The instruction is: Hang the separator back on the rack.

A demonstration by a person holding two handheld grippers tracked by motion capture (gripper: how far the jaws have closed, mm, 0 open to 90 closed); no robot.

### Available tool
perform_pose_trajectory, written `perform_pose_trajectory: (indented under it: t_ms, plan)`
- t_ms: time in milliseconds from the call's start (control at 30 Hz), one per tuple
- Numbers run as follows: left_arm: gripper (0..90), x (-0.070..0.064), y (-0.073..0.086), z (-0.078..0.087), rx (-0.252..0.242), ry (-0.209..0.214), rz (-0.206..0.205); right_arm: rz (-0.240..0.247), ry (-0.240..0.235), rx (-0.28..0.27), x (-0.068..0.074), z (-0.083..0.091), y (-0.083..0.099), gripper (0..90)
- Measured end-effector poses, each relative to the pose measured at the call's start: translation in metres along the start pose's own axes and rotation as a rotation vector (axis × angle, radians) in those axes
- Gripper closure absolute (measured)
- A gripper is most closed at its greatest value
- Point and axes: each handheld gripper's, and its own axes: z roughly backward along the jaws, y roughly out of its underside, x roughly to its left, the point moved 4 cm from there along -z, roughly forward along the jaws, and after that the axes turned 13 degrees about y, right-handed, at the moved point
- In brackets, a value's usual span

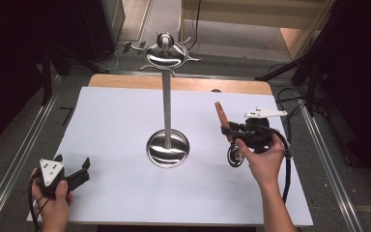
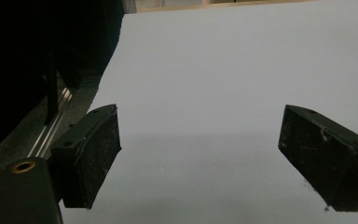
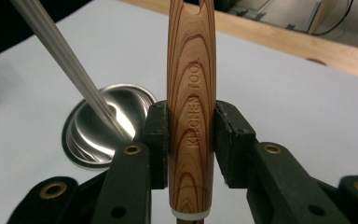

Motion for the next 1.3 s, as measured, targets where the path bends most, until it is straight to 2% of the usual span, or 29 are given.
perform_pose_trajectory:
  t_ms: [67,100,200,300,400,667,900,1067,1300]
  plan:
    - [13.7,0.0,0.0,0.0,-0.001,0.0,0.0,-0.004,-0.008,-0.023,0.003,0.004,-0.003,69.8]
    - [13.7,0.0,0.0,0.0,0.0,0.0,0.0,-0.007,-0.028,-0.045,0.006,0.007,-0.004,69.8]
    - [13.7,0.0,0.0,0.0,-0.001,0.0,0.0,-0.014,-0.02,-0.085,0.011,0.012,-0.008,69.8]
    - [13.7,0.0,0.0,0.0,-0.001,0.001,0.0,-0.013,-0.03,-0.139,0.017,0.017,-0.012,69.8]
    - [13.8,0.0,0.0,0.0,-0.002,0.0,0.001,-0.024,-0.046,-0.169,0.022,0.02,-0.015,69.8]
    - [13.7,0.0,0.0,0.0,-0.001,-0.001,0.0,-0.011,-0.027,-0.301,0.036,0.032,-0.024,69.8]
    - [13.7,0.0,0.0,0.0,0.0,-0.002,0.0,-0.024,-0.037,-0.406,0.046,0.042,-0.034,69.7]
    - [13.8,0.0,0.0,0.0,-0.001,-0.002,0.001,-0.046,-0.026,-0.454,0.054,0.048,-0.043,69.7]
    - [13.8,0.0,0.0,0.0,0.0,-0.001,-0.001,-0.044,-0.057,-0.509,0.058,0.052,-0.056,69.7]
